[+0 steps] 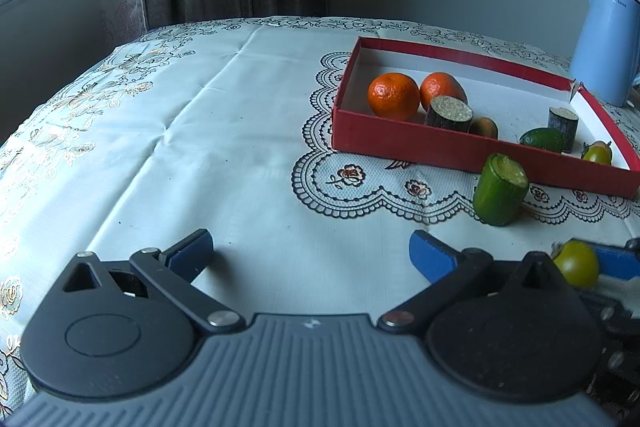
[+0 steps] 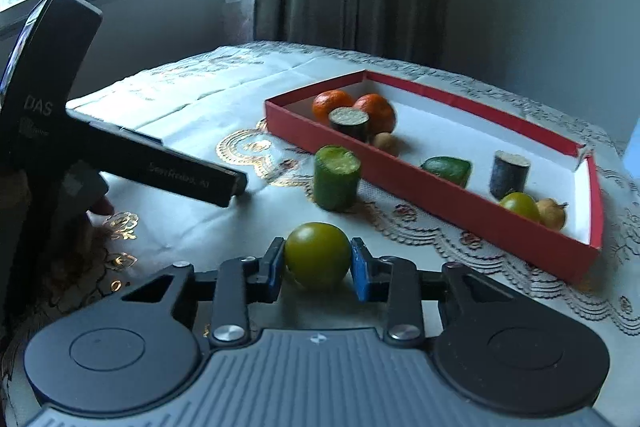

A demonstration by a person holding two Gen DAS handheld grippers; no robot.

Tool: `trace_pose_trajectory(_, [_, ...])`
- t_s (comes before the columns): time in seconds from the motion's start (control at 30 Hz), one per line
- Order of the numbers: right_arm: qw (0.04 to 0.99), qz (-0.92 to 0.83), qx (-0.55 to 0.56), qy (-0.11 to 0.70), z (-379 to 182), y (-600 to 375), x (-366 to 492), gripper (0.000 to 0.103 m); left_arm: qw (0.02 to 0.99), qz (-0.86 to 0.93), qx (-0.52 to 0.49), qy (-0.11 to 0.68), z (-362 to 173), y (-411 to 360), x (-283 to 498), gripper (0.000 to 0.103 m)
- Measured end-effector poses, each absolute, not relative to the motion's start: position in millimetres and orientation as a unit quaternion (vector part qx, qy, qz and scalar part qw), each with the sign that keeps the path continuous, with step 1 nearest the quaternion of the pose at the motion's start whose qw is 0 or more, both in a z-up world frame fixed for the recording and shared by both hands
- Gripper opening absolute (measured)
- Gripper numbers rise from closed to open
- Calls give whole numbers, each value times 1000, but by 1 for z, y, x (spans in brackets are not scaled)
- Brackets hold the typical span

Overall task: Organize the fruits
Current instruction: 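Grasp the green lime with the right gripper and carry it over the tray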

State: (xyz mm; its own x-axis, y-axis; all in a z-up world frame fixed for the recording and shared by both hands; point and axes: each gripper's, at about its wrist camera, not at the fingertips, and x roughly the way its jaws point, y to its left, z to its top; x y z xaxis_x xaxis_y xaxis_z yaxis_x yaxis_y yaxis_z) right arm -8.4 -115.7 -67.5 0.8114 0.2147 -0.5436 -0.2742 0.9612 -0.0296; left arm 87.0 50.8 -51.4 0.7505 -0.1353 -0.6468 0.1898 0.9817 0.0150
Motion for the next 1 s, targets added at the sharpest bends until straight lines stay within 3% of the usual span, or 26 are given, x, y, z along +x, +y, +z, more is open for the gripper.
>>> trace_pose_trajectory(0.53, [972, -1, -31, 232, -33, -189, 11, 33, 935, -87, 40, 342, -51, 51, 87, 103])
trace_pose_trajectory(1.0, [958, -83, -61, 268, -55, -233, 82, 33, 935, -87, 40, 342, -51, 51, 87, 103])
